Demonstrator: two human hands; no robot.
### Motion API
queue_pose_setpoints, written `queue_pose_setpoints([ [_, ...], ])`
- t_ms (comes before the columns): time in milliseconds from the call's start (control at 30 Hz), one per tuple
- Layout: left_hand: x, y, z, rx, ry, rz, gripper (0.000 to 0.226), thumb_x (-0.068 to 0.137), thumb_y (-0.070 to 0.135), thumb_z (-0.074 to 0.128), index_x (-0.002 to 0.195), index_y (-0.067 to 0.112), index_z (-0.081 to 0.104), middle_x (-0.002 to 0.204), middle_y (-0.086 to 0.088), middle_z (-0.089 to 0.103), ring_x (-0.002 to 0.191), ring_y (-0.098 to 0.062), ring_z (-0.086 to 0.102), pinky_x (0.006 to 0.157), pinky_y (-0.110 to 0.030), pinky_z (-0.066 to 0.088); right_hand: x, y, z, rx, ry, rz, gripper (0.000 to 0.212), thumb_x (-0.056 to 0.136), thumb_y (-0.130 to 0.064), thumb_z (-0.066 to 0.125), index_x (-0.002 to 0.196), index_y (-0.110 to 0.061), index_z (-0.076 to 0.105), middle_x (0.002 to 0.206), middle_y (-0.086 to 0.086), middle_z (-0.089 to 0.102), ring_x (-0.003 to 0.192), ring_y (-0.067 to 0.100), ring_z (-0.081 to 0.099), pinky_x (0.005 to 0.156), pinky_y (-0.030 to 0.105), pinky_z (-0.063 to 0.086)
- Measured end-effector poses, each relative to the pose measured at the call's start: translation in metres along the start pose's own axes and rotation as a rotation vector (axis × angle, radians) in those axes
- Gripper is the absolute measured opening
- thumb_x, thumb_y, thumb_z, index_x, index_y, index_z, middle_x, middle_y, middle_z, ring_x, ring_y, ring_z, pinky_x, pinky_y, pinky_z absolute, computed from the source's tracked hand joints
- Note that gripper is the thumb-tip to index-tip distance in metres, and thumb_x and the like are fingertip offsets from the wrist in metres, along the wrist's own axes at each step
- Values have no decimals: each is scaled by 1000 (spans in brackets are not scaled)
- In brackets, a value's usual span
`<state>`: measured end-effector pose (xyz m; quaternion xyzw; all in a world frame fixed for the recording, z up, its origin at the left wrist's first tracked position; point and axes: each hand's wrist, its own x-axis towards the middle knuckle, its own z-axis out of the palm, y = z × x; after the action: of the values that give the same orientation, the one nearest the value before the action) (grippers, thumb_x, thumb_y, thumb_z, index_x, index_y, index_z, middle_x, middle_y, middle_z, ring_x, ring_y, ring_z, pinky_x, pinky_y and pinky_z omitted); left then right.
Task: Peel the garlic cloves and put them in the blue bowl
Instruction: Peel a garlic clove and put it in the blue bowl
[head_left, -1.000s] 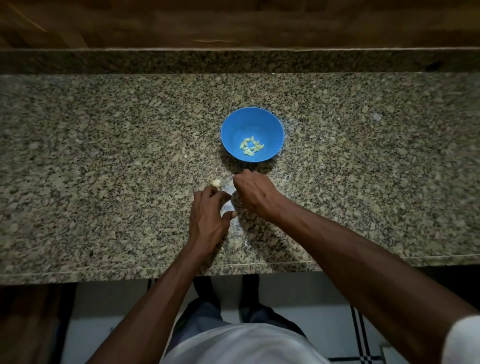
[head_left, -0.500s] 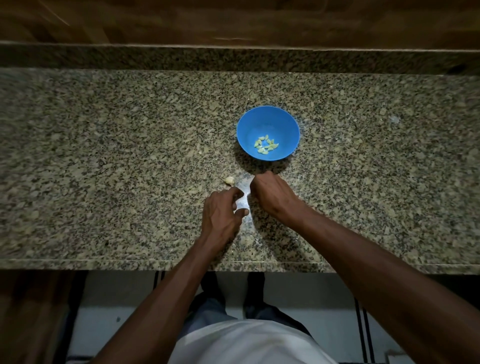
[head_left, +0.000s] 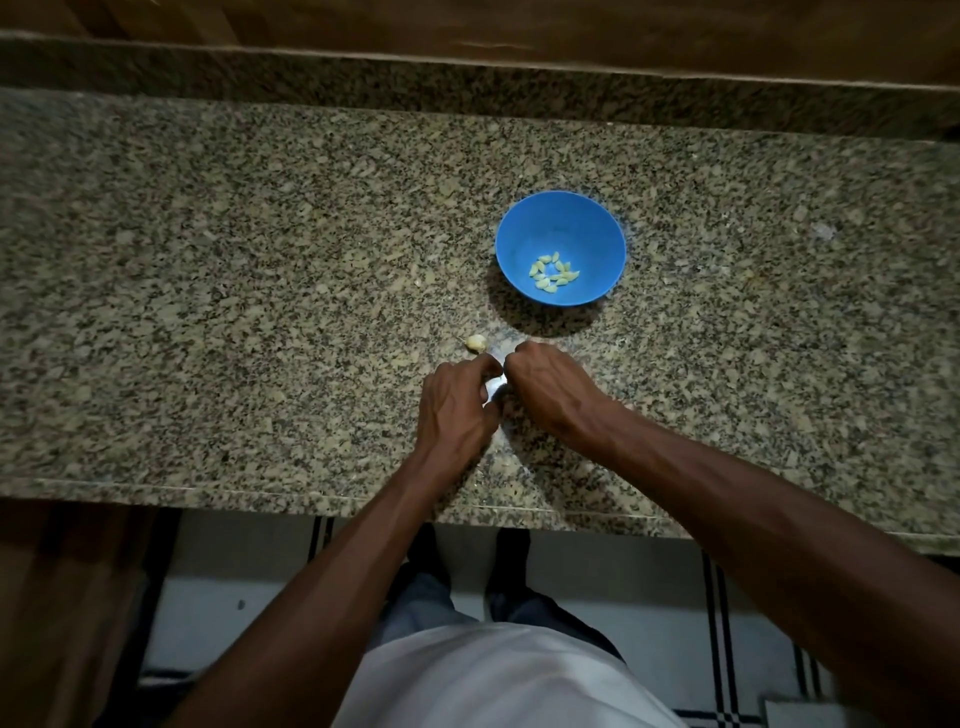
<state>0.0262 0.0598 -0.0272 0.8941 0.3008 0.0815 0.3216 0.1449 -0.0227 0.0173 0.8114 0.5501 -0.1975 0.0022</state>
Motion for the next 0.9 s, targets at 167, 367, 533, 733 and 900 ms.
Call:
queue_pose_setpoints([
  [167, 2, -2, 0, -2, 5, 7, 20, 88, 33, 73, 105, 24, 69, 71, 9, 62, 73, -21, 65, 71, -38, 56, -3, 0, -2, 17, -33, 44, 12, 95, -5, 69, 107, 0, 70, 75, 5, 56, 91, 36, 68, 62, 31, 33],
  [367, 4, -4, 4, 28, 14, -16, 21, 86, 22, 74, 107, 26, 70, 75, 5, 69, 73, -20, 66, 70, -41, 58, 6, -5, -11, -3, -32, 103, 21, 92, -6, 72, 77, -12, 58, 94, 17, 69, 85, 34, 68, 66, 37, 38],
  [533, 4, -3, 0, -55, -59, -119, 34, 77, 30, 86, 108, 24, 73, 75, 10, 71, 74, -11, 69, 73, -31, 54, 9, 13, 8, 233, 74, 222, 21, 85, -8, 78, 73, -4, 61, 68, 4, 59, 67, 31, 66, 60, 35, 50],
  [733, -5, -5, 0, -584, -8, -370, 8, 92, 14, 78, 97, 17, 83, 88, 6, 79, 86, -9, 75, 78, -29, 62, -23, 31, 32, 1361, 186, 449, 19, 86, 2, 82, 104, 8, 78, 90, 23, 78, 83, 36, 79, 80, 41, 66],
  [900, -11, 4, -2, -990, -102, -587, 20, 93, 20, 79, 109, 7, 79, 94, -14, 80, 89, -27, 76, 90, -41, 62, -38, 19, 41, 1614, 199, 443, 24, 89, 6, 76, 113, 9, 75, 100, 26, 78, 97, 42, 77, 89, 45, 64],
])
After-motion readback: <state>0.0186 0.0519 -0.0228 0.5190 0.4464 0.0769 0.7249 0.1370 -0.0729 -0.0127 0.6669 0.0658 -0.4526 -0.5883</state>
